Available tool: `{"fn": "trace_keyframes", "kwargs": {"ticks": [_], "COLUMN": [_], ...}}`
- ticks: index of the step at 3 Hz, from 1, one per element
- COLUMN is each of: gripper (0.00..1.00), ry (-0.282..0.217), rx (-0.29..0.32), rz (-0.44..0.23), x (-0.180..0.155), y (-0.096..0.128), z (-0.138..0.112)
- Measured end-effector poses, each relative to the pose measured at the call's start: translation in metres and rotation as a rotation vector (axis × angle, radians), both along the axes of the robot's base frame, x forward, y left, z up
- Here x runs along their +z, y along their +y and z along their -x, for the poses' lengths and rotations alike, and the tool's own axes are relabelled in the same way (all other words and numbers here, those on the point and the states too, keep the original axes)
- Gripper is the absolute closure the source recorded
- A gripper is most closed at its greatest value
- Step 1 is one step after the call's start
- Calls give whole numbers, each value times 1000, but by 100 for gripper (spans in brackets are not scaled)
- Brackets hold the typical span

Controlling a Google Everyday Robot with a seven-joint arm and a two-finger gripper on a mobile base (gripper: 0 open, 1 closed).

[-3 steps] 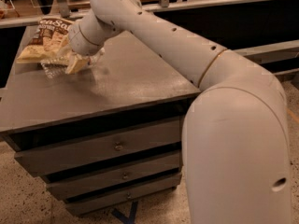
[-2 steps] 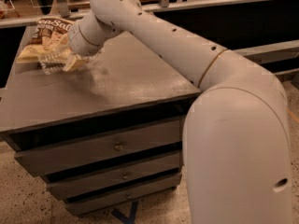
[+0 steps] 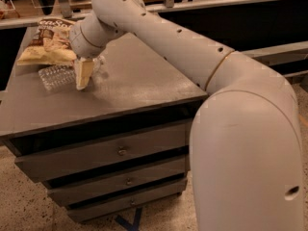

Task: Move water bottle near brown chip bag

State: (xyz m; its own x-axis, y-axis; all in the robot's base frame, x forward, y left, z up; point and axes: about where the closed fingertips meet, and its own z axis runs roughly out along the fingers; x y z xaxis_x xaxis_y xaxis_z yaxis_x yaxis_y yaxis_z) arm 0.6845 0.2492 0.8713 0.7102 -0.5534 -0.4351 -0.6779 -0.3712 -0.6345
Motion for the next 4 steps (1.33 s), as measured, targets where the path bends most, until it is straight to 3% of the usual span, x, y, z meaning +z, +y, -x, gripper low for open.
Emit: {"fn": "trace_keyframes", "kwargs": {"ticks": [2, 4], "gripper": [0, 0], "ry": [-5, 21], "rx": [-17, -138], "rz": [-9, -142], "x": [2, 16], "y": [-1, -9], "z": [0, -6]}}
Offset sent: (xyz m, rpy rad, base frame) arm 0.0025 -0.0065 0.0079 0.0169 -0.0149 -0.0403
